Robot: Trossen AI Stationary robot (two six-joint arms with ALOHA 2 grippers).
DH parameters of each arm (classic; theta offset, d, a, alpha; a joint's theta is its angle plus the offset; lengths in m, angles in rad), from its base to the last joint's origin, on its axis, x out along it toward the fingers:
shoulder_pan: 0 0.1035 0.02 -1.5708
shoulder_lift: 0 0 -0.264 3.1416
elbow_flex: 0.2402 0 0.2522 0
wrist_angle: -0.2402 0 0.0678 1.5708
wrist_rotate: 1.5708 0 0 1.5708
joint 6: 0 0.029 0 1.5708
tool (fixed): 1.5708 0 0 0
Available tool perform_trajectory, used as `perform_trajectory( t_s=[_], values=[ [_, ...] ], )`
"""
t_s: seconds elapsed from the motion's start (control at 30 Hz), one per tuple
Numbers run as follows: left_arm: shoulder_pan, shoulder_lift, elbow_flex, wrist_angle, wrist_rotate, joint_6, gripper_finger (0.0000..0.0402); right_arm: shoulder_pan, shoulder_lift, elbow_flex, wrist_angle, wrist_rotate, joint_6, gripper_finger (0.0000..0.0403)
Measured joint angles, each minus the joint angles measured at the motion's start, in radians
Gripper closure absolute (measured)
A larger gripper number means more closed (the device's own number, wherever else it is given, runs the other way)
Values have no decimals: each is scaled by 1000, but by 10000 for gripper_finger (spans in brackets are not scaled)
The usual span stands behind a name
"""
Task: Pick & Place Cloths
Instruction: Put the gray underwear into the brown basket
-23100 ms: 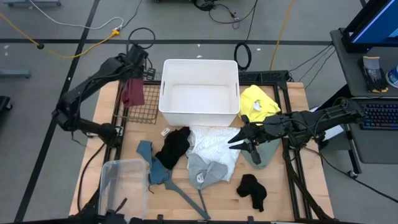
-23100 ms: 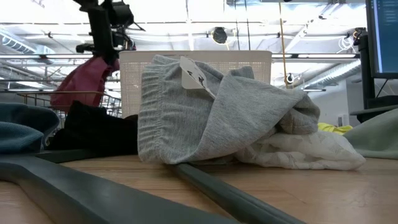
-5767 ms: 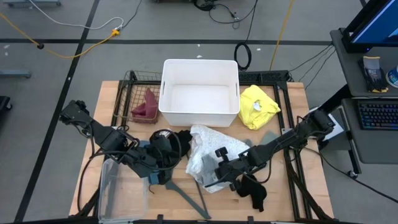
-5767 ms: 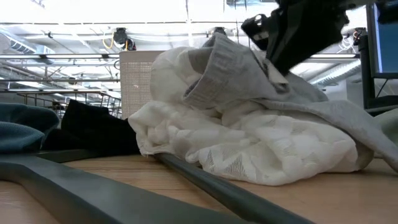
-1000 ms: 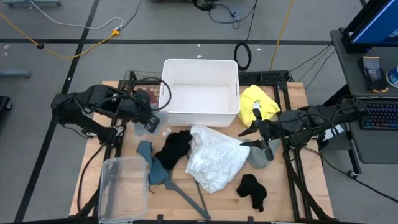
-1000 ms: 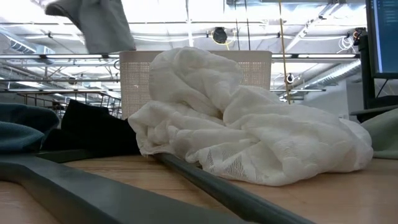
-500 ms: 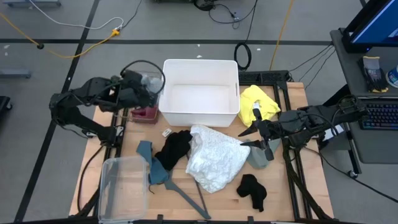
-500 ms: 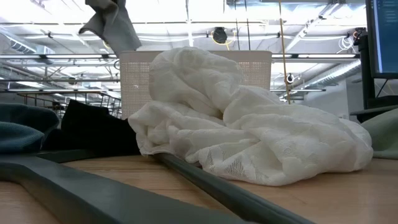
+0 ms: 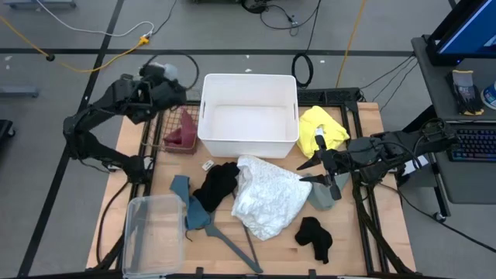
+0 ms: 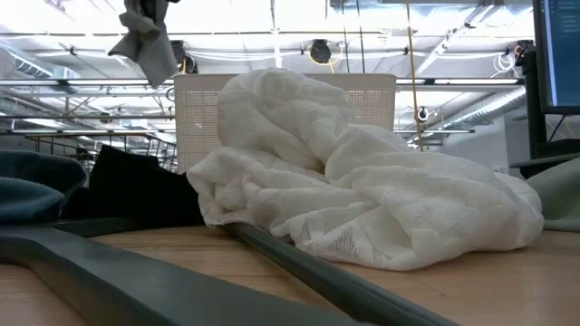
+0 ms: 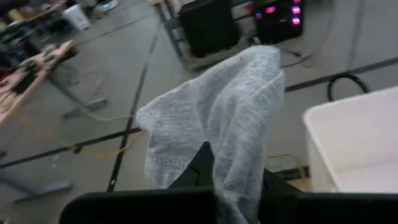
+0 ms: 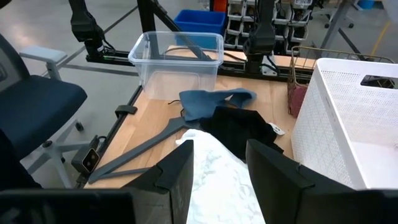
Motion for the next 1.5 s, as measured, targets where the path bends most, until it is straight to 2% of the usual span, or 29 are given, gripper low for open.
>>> perform_trajectory(
  t_s=[0.2,0.47,0.93,1.03,1.1,1.23,1.5],
  values=[
    [91,16,0,0,76,8,399,0,0,0,0,0,0,261],
    [199,90,0,0,257,49,397,0,0,0,0,0,0,261],
    [456,217,-1,0,584,148,396,0,0,-1,0,-3,0,261],
    [484,220,-11,3,610,156,398,0,0,-1,0,-4,0,261],
    [495,220,-36,3,617,142,397,0,0,-1,0,-4,0,261],
    [520,220,-119,13,692,138,398,0,0,-1,0,-4,0,261],
    [568,220,-350,160,789,155,397,0,0,0,-1,-4,0,261]
  ],
)
